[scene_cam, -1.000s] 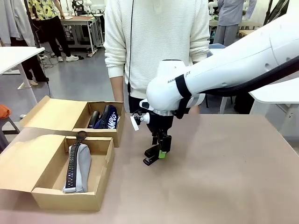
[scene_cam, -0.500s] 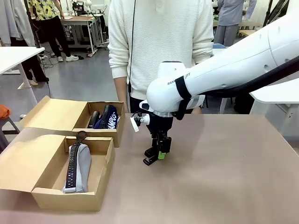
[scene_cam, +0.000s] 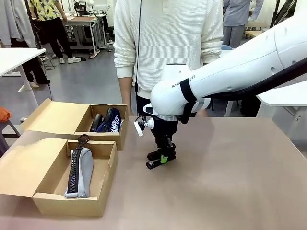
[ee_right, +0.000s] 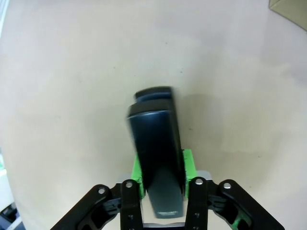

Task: Place items inside the box.
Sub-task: Pick up a Pencil pouch or Stapler and place it inside the Mailer Box closest to the robot.

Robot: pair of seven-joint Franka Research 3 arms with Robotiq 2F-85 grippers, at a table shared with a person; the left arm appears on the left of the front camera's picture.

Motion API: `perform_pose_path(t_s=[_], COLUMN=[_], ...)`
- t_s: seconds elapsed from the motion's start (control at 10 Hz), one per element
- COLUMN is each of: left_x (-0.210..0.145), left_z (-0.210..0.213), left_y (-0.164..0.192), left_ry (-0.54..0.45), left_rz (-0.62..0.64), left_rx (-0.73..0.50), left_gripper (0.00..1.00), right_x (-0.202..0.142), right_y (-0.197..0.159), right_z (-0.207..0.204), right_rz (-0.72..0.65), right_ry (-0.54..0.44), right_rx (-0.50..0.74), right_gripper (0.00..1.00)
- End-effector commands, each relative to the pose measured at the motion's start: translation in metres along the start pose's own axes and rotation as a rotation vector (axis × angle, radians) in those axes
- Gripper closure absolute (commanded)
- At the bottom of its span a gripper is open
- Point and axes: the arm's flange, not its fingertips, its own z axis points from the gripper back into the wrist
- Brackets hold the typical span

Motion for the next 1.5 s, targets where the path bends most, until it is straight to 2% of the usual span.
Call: perform_pose_path(t_s=[0.0,0.3,0.4,0.5,0.6,0.8,0.9,1.1,1.2,1.3,1.4], left_x=[0.001,0.001,0.001,0.001,0.001,0.001,0.001,0.001,0.001,0.001,0.001], left_z=[-0.001,-0.001,-0.001,-0.001,-0.001,-0.001,-0.001,-0.001,-0.001,-0.001,-0.001], left_y=[-0.002,-0.002,-0.002,-0.002,-0.002,-0.002,-0.002,-0.002,-0.002,-0.002,-0.002], left_ry=[-0.012,-0.012,-0.012,-0.012,-0.012,-0.012,-0.012,-0.012,-0.012,-0.012,-0.012], left_rz=[-0.013,-0.013,-0.013,-0.013,-0.013,-0.013,-0.013,-0.013,-0.013,-0.013,-0.013], left_rx=[-0.024,-0.024,-0.024,-0.024,-0.024,-0.024,-0.024,-0.024,-0.024,-0.024,-0.024], left_gripper=[0.0,0.0,0.0,0.0,0.0,0.0,0.0,0.0,0.0,0.0,0.0], right_x=[-0.006,-0.006,-0.005,-0.007,-0.013,-0.035,-0.047,-0.1,-0.11,-0.088,-0.088], right_y=[0.003,0.014,0.033,0.066,0.111,0.197,0.221,0.268,0.27,0.246,0.246], right_z=[0.001,0.01,0.026,0.049,0.073,0.094,0.097,0.092,0.09,0.092,0.092], right_rz=[0.024,-0.062,-0.187,-0.326,-0.491,-0.79,-0.885,-1.299,-1.445,-1.083,-1.083], right_ry=[0.009,0.01,0.008,-0.078,-0.128,-0.159,-0.188,-0.373,-0.373,-0.273,-0.273], right_rx=[0.016,0.004,0.006,0.03,0.017,-0.036,-0.039,-0.026,-0.086,-0.006,-0.006], right_gripper=[1.0,1.0,1.0,1.0,1.0,1.0,1.0,1.0,1.0,0.85,0.85])
